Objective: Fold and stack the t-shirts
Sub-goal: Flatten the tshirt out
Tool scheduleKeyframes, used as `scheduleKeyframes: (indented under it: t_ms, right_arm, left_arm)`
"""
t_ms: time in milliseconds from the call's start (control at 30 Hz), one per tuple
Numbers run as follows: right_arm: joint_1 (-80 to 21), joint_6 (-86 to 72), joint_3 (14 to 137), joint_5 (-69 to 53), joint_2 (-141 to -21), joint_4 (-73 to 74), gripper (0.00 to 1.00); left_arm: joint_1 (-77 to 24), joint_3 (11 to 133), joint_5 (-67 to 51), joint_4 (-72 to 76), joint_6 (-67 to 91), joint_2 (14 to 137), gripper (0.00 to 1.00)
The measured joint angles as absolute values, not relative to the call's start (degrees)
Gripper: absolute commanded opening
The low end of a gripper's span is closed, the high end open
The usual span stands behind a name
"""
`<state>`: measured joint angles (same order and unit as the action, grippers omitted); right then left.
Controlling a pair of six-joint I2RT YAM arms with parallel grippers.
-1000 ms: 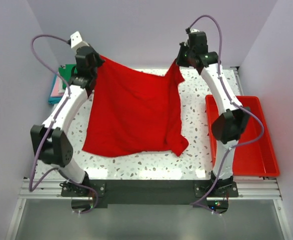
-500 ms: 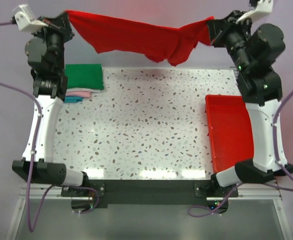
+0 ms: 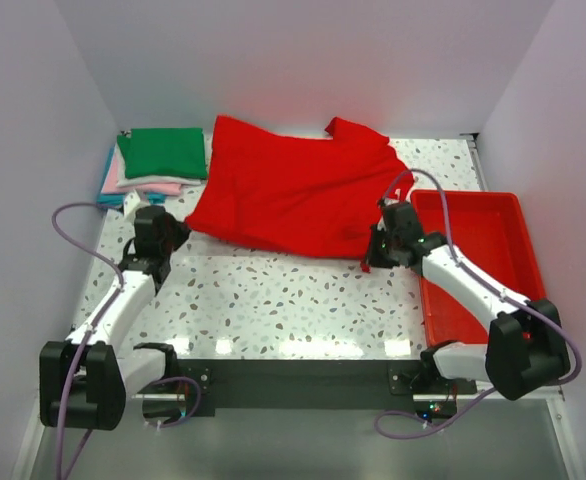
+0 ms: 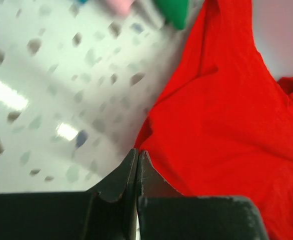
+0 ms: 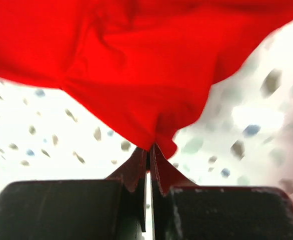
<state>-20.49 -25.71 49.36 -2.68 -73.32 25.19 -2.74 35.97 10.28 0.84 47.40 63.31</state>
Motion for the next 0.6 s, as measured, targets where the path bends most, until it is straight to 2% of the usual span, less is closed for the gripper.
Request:
scheduleKeyframes:
  t_ms: [167,300,500,600]
  right_arm:
    - [-26.1,-29.4,40.2,-3.0,-72.9,23.7,0.06]
    - [-27.5,-32.3,34.7,-3.7,-69.1,21.4,0.06]
    - [-33.3,-36.6,32.9,-2.9,-63.1,21.4,0.06]
    - [-41.2,-40.0,34.7,0.2,-63.6,22.1,0.06]
  left_arm:
    - [-2.7,25.8,11.4,-2.0,52.8,60.2,0.0]
    - [-2.7,22.8,13.1,-4.7,55.6,57.4,0.0]
    - [-2.7,22.8,18.4,-10.9,58.0,53.6,0.0]
    - [-2.3,22.8,19.9,-13.6,58.5,51.9,0.0]
